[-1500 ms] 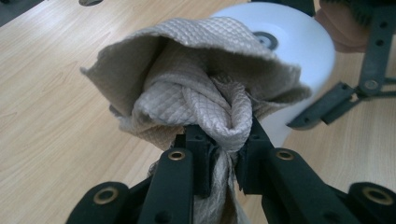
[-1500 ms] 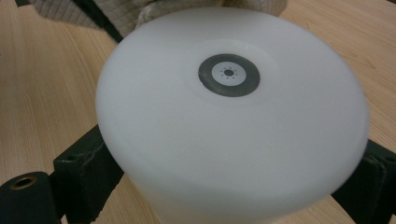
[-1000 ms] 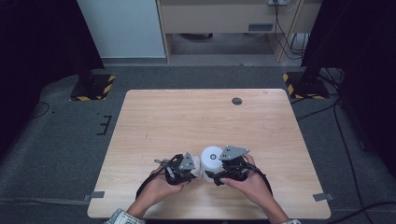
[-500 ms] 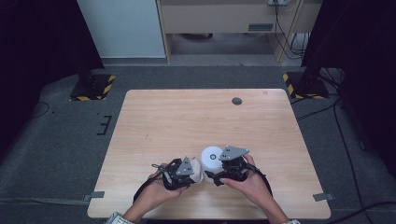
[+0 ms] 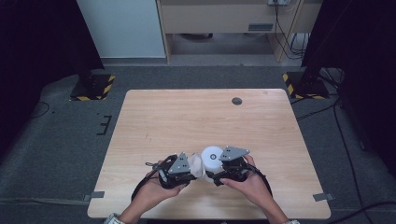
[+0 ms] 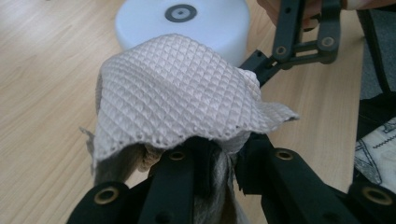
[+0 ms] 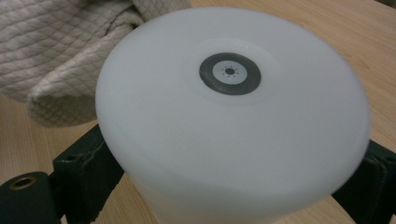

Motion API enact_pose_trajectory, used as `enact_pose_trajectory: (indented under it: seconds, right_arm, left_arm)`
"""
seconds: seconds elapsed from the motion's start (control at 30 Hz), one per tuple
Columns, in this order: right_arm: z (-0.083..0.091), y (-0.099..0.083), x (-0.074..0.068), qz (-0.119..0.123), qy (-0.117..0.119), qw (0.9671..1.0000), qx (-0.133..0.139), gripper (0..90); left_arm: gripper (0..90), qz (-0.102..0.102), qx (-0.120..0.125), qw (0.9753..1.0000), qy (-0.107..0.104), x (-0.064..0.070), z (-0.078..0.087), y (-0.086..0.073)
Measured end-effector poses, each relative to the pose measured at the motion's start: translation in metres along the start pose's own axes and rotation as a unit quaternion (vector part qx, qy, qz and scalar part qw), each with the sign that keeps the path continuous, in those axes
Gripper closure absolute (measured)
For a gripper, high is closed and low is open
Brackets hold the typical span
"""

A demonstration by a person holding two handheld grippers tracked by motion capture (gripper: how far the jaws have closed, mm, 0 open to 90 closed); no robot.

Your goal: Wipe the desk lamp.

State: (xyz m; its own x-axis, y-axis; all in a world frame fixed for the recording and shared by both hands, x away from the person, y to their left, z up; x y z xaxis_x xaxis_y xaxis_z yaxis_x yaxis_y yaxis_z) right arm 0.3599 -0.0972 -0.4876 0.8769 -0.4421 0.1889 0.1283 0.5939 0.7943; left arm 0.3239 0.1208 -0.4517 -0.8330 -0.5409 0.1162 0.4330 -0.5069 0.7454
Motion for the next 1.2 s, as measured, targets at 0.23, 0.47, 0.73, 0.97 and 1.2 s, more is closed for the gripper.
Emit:
enact_pose_trajectory:
  seconds: [0.23,0.47,0.73,0.97,1.2]
  right_arm:
    - [0.0,0.0,0.001,0.0,0.001,1.0,0.0,8.6]
    - [-0.001,0.0,0.001,0.0,0.0,1.0,0.0,8.6]
    - [0.0,0.0,0.002,-0.001,-0.001,1.0,-0.001,8.6]
    - [-0.001,-0.001,0.002,-0.004,-0.002,1.0,0.001,8.6]
    - [-0.001,-0.001,0.002,-0.004,-0.005,1.0,0.002,8.6]
  left_arm:
    - [77.5,0.024,0.013,0.9995,0.015,-0.014,-0.006,0.001]
    - [77.5,0.043,0.023,0.9984,0.03,-0.026,-0.01,0.005]
    - [77.6,0.044,-0.021,0.9981,0.037,-0.032,-0.036,-0.006]
    - [77.7,0.032,-0.058,0.9968,0.043,-0.036,-0.053,-0.014]
    - [77.7,0.042,-0.038,0.9976,0.04,-0.035,-0.045,-0.008]
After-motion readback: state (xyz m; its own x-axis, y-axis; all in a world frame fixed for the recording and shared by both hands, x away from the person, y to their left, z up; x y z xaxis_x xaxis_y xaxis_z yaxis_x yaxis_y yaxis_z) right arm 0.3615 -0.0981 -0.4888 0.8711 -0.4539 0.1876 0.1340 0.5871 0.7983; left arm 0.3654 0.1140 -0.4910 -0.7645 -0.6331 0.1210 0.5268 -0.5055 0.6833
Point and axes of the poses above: each handheld gripper's, and its own axes: z roughly backward along the jaws, y roughly out of its top, x roughly to its right, the point moved 1 cm from there along -z, roughly forward along the jaws, and after that the axes turned 12 degrees about z, right-handed, at the moved point
